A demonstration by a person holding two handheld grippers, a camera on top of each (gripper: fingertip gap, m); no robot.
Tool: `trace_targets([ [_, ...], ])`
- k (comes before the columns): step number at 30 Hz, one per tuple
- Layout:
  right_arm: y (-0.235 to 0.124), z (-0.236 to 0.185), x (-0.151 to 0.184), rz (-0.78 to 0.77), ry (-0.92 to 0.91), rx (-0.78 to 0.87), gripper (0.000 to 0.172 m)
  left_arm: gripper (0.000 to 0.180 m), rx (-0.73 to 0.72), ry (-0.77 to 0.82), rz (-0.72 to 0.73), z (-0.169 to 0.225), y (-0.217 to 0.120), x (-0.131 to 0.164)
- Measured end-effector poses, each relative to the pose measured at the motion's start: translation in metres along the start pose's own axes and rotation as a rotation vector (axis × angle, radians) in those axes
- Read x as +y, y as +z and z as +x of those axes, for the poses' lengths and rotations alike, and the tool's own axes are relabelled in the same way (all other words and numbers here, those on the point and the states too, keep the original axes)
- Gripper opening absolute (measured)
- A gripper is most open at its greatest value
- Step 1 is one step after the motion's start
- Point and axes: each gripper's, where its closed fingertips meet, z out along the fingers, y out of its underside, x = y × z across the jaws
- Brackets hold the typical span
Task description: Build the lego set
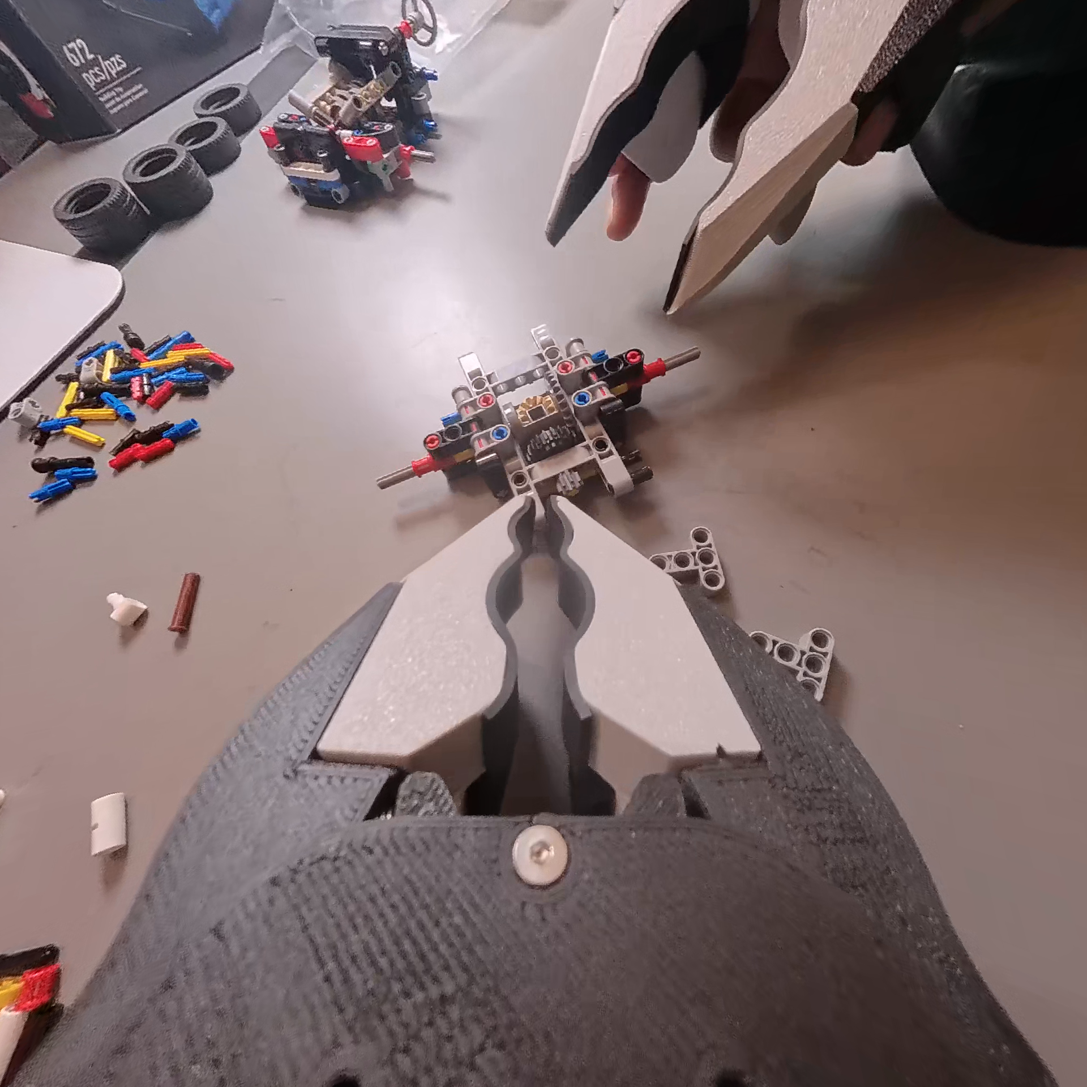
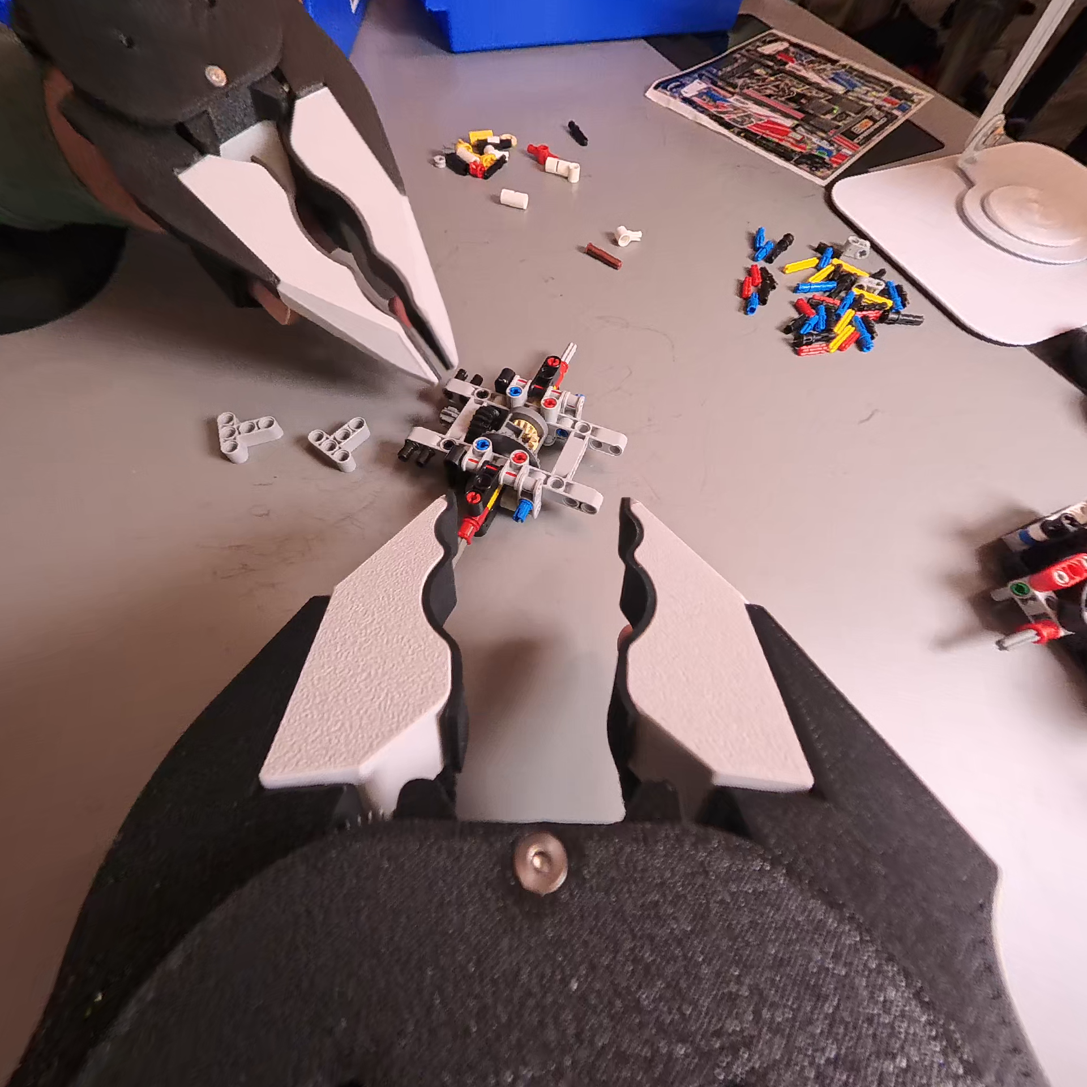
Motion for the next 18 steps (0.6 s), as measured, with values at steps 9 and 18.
trace_targets([
  [9, 0.003, -0.026, 0.008, -0.047, -0.035, -0.132, 0.058, 0.022, 0.013, -0.005, 0.025, 0.0, -0.003, -0.003],
  [18, 0.002, -0.031, 0.017, -0.106, -0.113, -0.135, 0.056, 0.024, 0.059, 0.045, 0.028, 0.008, -0.006, -0.002],
])
